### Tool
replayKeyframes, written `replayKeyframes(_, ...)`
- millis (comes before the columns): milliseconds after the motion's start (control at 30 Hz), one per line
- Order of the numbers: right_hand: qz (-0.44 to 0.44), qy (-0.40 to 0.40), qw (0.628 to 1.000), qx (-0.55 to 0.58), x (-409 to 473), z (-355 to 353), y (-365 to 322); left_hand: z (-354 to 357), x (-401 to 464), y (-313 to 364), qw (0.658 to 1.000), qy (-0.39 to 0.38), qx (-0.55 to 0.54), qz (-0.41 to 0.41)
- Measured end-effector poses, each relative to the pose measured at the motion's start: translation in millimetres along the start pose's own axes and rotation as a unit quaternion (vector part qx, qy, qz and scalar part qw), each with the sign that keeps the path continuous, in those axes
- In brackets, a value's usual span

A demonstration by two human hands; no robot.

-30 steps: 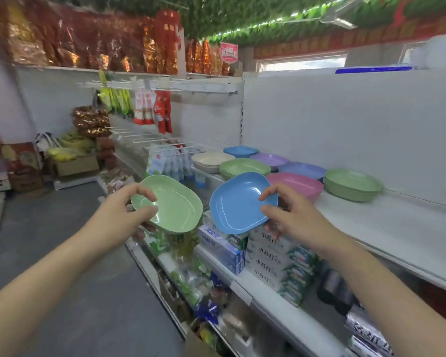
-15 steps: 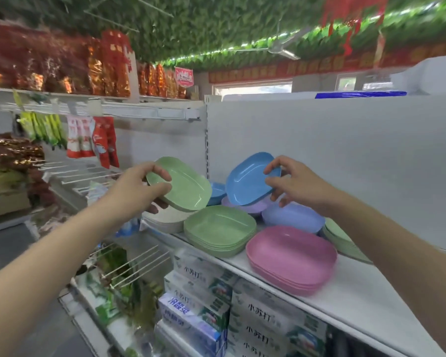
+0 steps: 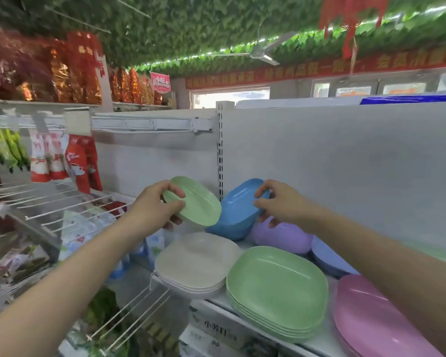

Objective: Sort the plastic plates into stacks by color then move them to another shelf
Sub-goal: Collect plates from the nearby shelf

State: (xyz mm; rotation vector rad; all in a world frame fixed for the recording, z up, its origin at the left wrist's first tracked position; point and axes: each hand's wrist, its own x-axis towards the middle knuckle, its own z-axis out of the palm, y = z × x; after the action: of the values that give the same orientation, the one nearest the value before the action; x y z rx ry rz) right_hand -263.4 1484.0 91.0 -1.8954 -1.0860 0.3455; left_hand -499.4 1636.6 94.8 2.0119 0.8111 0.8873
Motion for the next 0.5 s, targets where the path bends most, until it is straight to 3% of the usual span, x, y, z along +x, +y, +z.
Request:
replayKeyframes(167,0.102,0.005,0.995,-0.005,24,40,-2,-8,54,-29,0.998,-0.058,-0.006,-0.002)
replayKeyframes(233,0.108,-0.012,0.987,-0.121,28,47,-3,-8,72,-37,0.997,-0.08,-0.014,0.008)
replayKeyframes(333,0.094,-0.049,0.932,-0.348,28,47,2,1,95,-48,0.992,-0.118,-0.035,0.023)
replayKeyframes(500,0.136,-0.04,0.92,-0.365,23,45,2,23,116,-57,0.981,-0.178,-0.069,0.029)
